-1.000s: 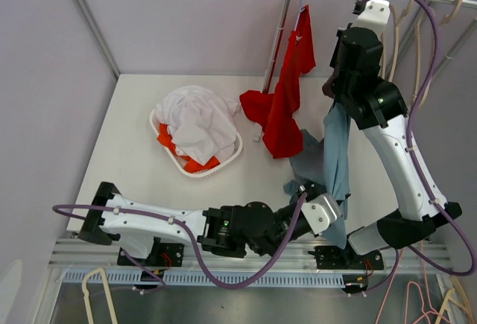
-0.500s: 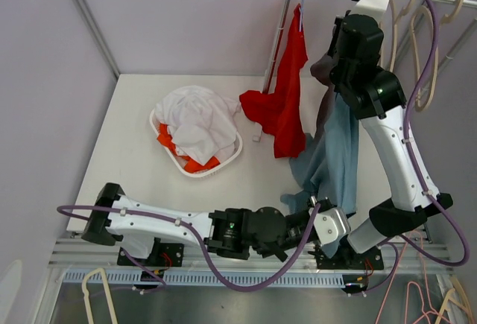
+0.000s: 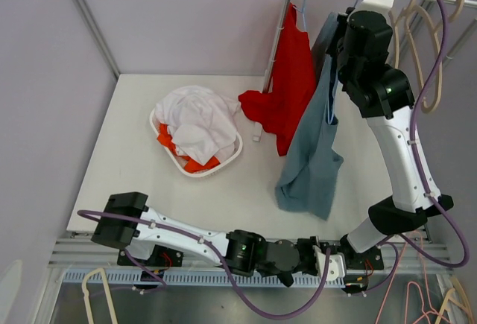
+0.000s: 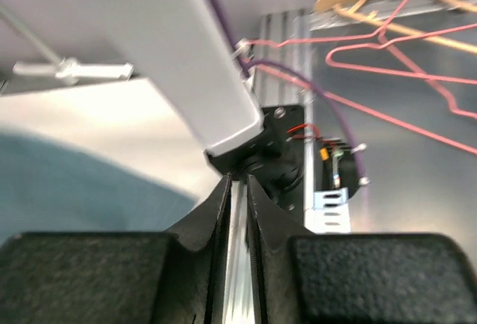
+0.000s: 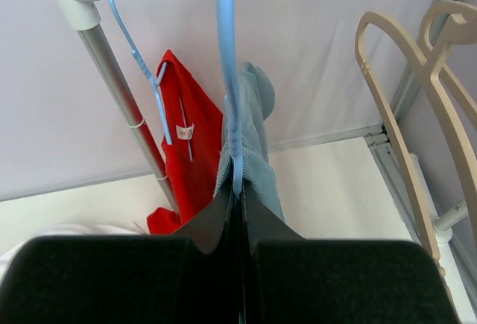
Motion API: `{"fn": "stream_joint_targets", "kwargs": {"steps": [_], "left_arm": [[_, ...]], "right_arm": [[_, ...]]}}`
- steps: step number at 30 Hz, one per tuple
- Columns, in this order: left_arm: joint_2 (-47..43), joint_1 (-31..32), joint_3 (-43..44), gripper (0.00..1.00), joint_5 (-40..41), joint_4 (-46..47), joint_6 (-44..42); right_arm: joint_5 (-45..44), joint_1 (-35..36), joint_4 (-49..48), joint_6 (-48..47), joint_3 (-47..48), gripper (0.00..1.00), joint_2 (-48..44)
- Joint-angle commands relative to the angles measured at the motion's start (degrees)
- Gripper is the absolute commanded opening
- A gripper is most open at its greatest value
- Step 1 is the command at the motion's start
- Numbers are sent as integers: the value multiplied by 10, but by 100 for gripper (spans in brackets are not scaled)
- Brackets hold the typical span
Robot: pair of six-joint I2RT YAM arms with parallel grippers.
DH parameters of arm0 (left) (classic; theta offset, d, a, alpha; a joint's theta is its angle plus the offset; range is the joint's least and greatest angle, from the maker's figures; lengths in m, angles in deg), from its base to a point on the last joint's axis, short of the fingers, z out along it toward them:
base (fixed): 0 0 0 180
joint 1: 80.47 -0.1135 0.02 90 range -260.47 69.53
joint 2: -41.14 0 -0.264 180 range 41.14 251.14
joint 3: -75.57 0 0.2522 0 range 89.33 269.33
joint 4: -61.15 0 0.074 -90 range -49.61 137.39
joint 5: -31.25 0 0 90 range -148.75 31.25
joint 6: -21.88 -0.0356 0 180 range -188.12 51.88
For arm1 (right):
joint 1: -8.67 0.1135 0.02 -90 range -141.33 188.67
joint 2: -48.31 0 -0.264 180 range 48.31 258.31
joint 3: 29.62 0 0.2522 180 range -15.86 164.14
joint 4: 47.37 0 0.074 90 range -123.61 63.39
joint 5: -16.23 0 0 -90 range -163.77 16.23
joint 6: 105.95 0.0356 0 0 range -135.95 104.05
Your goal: Remove the t-shirt from the hanger
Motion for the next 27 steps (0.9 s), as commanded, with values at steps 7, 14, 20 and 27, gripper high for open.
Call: {"fn": "stream_joint_targets", "kwargs": {"steps": [7,14,20,27], "left_arm": [[-98,-36,-78,16,75,74,-3],[-145,-92,-112,30,115,75,9],[-156,-168,-115,99,93,120,12],[-71,-206,-152,100,77,382,-100]], "right_arm": [[-6,1,-2,2,25,0,-54],[24,9,39,17,38,0,-76],[49,23,-5,15,-49,0,-152],[73,31,20,24,-46,0,-167]]}}
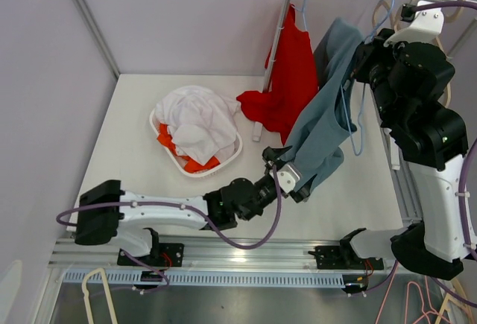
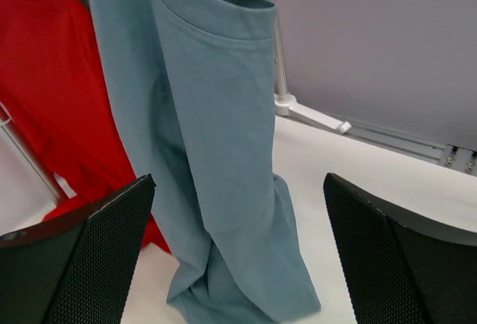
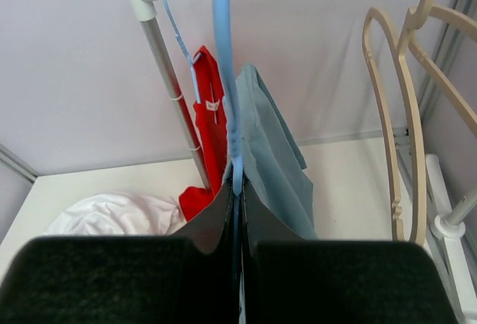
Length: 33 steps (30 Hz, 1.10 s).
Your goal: Remove the t-shirt from the hanger
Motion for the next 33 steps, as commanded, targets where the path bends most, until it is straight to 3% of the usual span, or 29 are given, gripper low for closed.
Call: {"fn": "stream_joint_targets", "kwargs": {"steps": [1,5,11,18,20,21,22,23,24,29,33], "left_arm": [[65,0,-21,99,-6,219,-91],[148,-1,31,99,-1,270,-135],[235,-20,115,100,-14,228,-104],[306,-52,214,98,44,194,-132],[327,-58,232,88,67,181,-132],[332,-64,253,76,74,180,-134],[337,-68,262,35,83,177,-136],[344,-69,270,14,101,165,-141],[344,-68,280,1,110,164,-143],[272,-48,212,1,113,188,-134],[240,-55,239,1,140,107,-127]], "right_arm": [[22,8,-28,9,31,0,-6],[32,10,-22,10,34,0,-9],[47,13,-7,20,54,0,-9],[58,16,3,24,59,0,-16],[64,16,3,26,59,0,-18],[64,16,4,28,59,0,-20],[65,16,5,28,59,0,-20],[66,16,5,28,59,0,-21],[64,16,5,26,59,0,-20],[48,16,33,18,73,0,-7],[37,16,110,50,109,0,1]]}}
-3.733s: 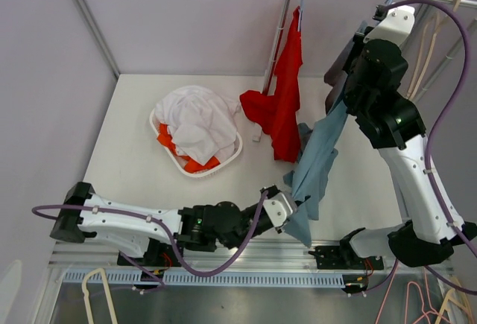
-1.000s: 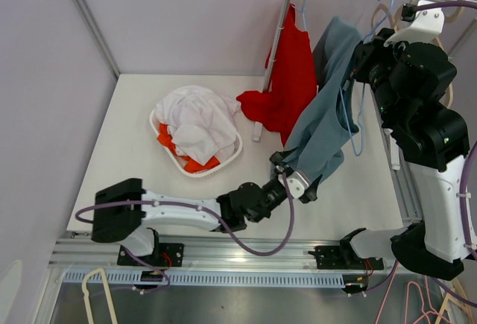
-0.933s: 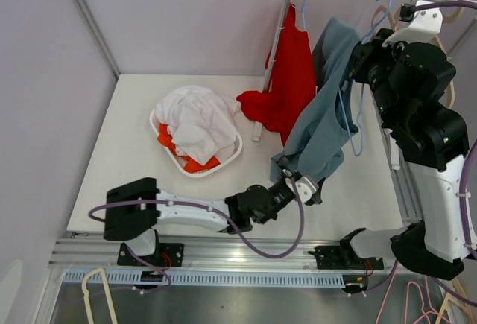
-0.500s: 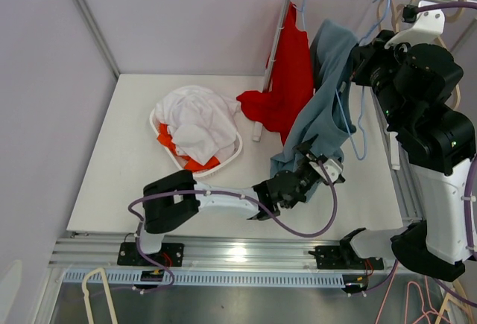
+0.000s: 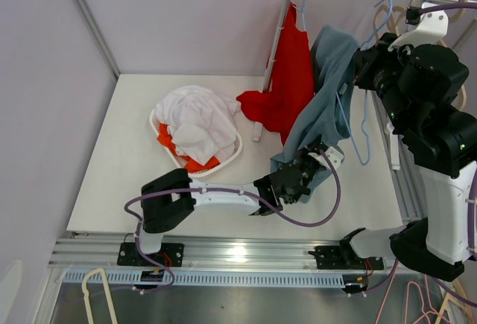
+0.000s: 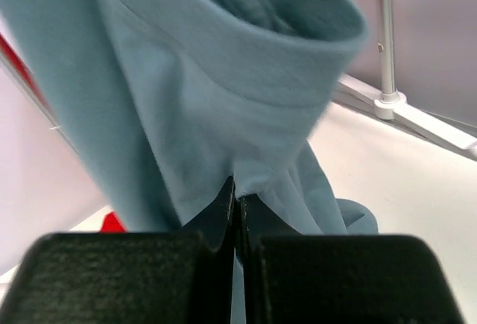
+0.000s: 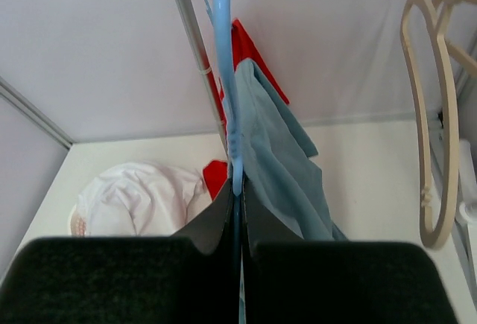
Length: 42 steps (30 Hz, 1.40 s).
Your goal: Remove the t-shirt from the hanger
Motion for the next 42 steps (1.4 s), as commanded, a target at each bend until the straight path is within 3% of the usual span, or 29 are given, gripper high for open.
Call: {"fn": "stream_joint_targets", "kwargs": {"steps": [1,5,7,8,14,19,29,31,35,42], "left_arm": [[-57,-4,36,1,29,-30,-2],[-52,-33,105,1,43,-110,-8],[-37,-54,172,1,39,-235,43],[-33,-77,218,1,32,-267,64],[9,-157,302,1,-43,-416,183],[62,-180,407,1,-72,-527,231],[-62,-152,229,1,-145,-574,321],[-124,-129,139,1,-137,-539,322],[-237,-88,73,1,-119,-499,295],[-305,-112,225,1,-123,-620,243]], "right_arm": [[-17,3,63,26,39,0,-8],[-15,3,169,37,95,0,6],[11,3,208,51,107,0,1],[22,3,211,54,104,0,-5],[56,3,221,73,88,0,-61],[30,3,221,73,69,0,-77],[-20,3,64,34,-25,0,-74],[-34,3,29,26,-40,0,-64],[-47,2,-49,-10,-86,0,-53],[-57,-38,-118,-65,-39,0,37]]}}
